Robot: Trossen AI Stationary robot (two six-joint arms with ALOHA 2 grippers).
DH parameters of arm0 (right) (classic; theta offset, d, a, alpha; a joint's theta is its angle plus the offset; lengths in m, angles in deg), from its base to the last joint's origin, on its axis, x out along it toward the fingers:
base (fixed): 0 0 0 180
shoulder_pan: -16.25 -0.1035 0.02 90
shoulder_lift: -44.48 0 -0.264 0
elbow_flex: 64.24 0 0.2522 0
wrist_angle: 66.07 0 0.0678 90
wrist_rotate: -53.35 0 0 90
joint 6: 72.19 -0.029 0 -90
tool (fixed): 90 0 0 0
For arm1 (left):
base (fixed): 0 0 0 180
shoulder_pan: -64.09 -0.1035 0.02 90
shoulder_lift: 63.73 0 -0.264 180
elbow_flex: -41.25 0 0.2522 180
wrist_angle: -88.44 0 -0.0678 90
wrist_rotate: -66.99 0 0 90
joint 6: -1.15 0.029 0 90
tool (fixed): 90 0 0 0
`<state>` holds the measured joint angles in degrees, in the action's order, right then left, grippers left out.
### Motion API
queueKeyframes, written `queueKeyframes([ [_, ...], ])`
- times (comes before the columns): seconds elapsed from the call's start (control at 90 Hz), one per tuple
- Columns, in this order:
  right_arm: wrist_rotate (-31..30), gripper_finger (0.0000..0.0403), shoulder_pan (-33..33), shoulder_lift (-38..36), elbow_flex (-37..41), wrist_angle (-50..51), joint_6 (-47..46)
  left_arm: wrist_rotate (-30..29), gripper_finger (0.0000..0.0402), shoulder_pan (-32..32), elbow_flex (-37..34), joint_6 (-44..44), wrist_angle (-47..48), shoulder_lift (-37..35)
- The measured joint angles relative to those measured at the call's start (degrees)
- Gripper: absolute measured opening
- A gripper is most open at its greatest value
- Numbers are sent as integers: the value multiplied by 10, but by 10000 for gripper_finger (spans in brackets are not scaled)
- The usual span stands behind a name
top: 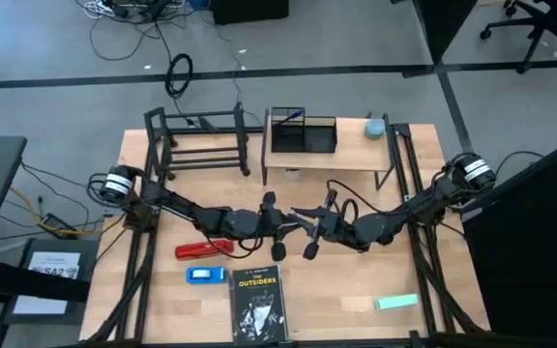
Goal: Stock shelves
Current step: Put the violet pen into the pen holder of the black desk organizer
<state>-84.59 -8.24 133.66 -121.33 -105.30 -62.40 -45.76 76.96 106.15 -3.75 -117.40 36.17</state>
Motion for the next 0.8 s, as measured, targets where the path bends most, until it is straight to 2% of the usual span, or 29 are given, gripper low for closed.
queueKeyframes([
  [0.078,-7,8,0,0,-1,-6,-8,-1,48,0,0,6,0,0],
  [0.167,-11,5,0,-7,-18,-4,25,-1,64,0,1,26,9,-1],
  [0.367,-34,3,10,-62,-56,3,179,-3,112,2,1,29,68,-29],
  [0.478,-17,2,44,-110,-64,-1,259,-22,134,0,1,28,127,-46],
  [0.556,36,1,98,-140,-64,1,276,-44,142,0,1,25,150,-50],
  [0.633,142,1,175,-161,-64,3,255,-51,144,0,1,16,158,-50],
  [0.8,395,1,392,-158,-64,7,88,-51,140,0,1,15,163,-40],
])
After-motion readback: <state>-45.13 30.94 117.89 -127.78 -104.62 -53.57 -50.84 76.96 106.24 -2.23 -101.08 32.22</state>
